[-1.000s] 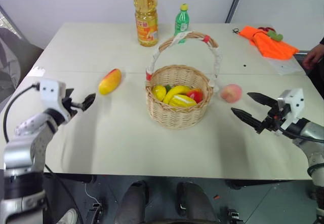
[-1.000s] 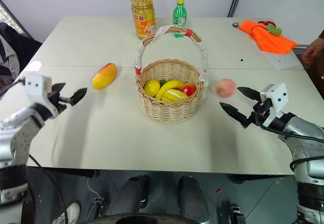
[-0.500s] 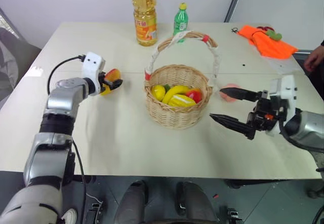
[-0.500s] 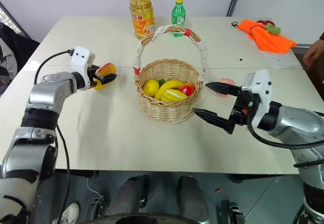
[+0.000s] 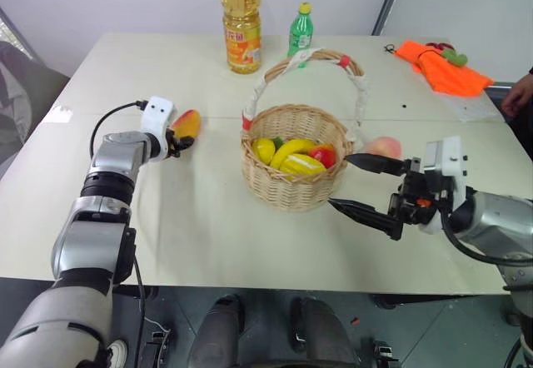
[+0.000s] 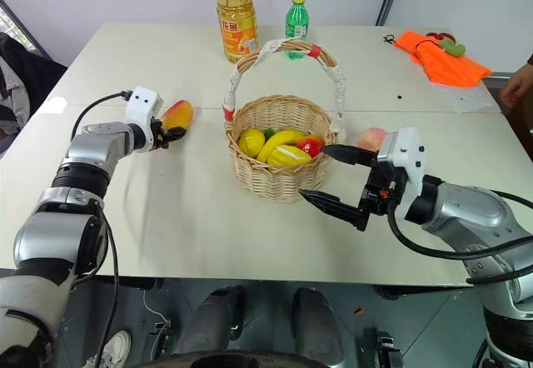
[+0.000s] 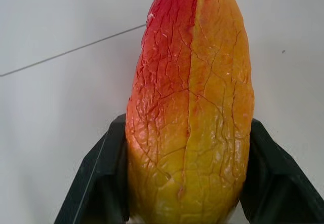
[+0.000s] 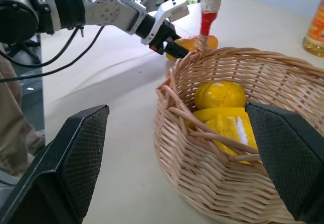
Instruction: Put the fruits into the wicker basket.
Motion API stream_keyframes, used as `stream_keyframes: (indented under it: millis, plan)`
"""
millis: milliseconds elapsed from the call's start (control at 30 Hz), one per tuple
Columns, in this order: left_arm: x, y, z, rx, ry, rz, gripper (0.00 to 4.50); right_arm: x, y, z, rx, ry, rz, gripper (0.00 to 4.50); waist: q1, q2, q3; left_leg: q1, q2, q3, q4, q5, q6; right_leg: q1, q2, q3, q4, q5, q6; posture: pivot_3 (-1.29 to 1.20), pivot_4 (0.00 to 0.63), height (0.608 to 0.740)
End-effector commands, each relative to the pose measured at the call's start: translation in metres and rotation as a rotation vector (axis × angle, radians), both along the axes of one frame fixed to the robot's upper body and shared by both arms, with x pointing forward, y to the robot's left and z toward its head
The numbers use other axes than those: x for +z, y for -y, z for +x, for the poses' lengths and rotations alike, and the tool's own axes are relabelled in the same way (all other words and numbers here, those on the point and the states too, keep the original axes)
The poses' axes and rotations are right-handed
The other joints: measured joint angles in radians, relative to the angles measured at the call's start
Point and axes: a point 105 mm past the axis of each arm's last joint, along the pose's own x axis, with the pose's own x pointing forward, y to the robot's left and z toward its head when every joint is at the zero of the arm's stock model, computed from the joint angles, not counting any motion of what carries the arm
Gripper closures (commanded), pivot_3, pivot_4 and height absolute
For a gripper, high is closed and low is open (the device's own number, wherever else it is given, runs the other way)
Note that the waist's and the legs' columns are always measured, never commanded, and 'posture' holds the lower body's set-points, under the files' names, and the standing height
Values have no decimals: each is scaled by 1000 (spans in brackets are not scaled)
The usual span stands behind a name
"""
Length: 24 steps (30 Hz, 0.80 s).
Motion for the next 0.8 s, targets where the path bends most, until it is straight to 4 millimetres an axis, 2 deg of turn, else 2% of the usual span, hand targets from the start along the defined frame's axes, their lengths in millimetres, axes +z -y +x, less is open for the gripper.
stream_keyframes:
  millis: [33,100,167,233,300,333,400,433,500,567,700,800]
  plan:
    - [36,-19,-4,8,139,-5,2451,9,-3,-5,15,60,-5,0,-6,0,0,0,0,0,0,0,0,0,0,0,0,0,0,0,150,740]
    - [56,-22,-25,-76,224,-63,2451,8,1,-3,-1,62,-11,0,-19,0,0,0,1,0,-1,0,0,-1,0,0,1,0,0,0,150,740]
    - [67,-19,-40,-135,270,-76,2451,8,4,-2,-9,62,-14,0,-25,0,0,0,4,0,-2,0,-1,-2,0,1,1,0,0,0,150,740]
    - [81,-2,-81,-340,284,-115,2451,8,9,4,-30,60,-14,0,-24,0,0,0,4,-1,-1,1,-2,-2,0,1,1,0,0,0,150,740]
    - [87,23,-119,-531,241,-133,2451,7,14,9,-45,57,-22,0,-25,0,0,0,4,-1,-1,1,-3,-1,-2,2,1,0,-1,0,150,740]
    - [87,28,-126,-560,226,-137,2451,6,15,10,-46,57,-24,0,-22,1,0,0,4,-1,-1,2,-3,-1,-2,3,0,1,-1,0,150,740]
    - [94,53,-139,-651,214,-162,2451,5,17,14,-48,55,-27,0,-3,2,0,0,4,-1,-1,3,-5,1,-3,2,-1,-2,-6,0,150,740]
    - [96,62,-143,-683,210,-166,2451,4,18,15,-49,55,-29,0,2,2,0,0,4,0,0,3,-5,1,-4,2,-2,-1,-7,0,150,740]
    - [98,99,-142,-770,224,-139,2451,5,21,21,-62,57,-28,0,11,2,0,1,4,0,2,3,-6,4,-4,1,-2,0,-8,0,150,740]
    - [100,129,-136,-805,253,-107,2451,5,25,26,-86,57,-27,0,19,2,0,1,4,3,5,4,-6,6,-4,1,-2,0,-9,0,150,740]
    - [103,161,-115,-777,261,-111,2451,-1,39,39,-183,30,-41,0,16,1,0,0,2,8,7,4,-6,6,-3,3,-2,2,-5,0,150,740]
    - [95,175,-104,-762,223,-109,2451,-7,52,46,-269,31,-55,0,3,1,0,0,2,8,7,3,-4,4,-2,3,-1,3,0,0,150,740]
